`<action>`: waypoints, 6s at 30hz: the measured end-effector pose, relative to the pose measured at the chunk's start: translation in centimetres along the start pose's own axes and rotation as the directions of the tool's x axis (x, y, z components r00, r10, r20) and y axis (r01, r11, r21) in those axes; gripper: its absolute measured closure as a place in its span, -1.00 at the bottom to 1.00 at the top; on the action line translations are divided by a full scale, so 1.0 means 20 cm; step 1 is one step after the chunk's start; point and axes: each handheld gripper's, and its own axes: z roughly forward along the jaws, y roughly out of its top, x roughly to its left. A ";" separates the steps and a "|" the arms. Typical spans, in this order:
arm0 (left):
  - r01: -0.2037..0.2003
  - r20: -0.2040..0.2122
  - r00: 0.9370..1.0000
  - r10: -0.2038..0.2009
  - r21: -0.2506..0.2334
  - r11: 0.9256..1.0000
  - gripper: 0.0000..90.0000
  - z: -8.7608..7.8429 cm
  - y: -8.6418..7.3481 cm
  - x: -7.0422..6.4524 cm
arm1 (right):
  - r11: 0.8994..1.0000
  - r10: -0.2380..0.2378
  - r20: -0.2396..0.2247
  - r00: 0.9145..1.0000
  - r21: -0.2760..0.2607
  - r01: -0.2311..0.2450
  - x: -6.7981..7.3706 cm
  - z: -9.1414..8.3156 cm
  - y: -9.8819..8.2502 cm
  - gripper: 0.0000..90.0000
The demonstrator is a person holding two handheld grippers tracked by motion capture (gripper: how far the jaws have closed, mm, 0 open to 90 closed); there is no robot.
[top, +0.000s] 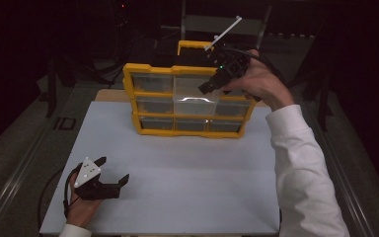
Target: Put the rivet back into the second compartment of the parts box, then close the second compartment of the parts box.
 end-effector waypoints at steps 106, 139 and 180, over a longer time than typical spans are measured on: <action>-0.002 -0.002 1.000 0.002 0.001 1.000 -1.00 0.00 0.00 -0.01 | 0.985 -0.127 -0.030 0.992 -0.118 0.122 0.18 0.24 -0.39 1.00; 0.001 -0.003 1.000 -0.001 0.004 1.000 -1.00 0.00 0.00 -0.01 | 0.981 -0.062 -0.033 0.998 -0.188 0.054 0.09 0.30 -0.33 1.00; 0.001 -0.004 1.000 -0.001 0.002 1.000 -1.00 0.00 0.00 -0.01 | 0.977 0.038 0.009 0.999 -0.210 -0.036 -0.01 0.39 -0.30 1.00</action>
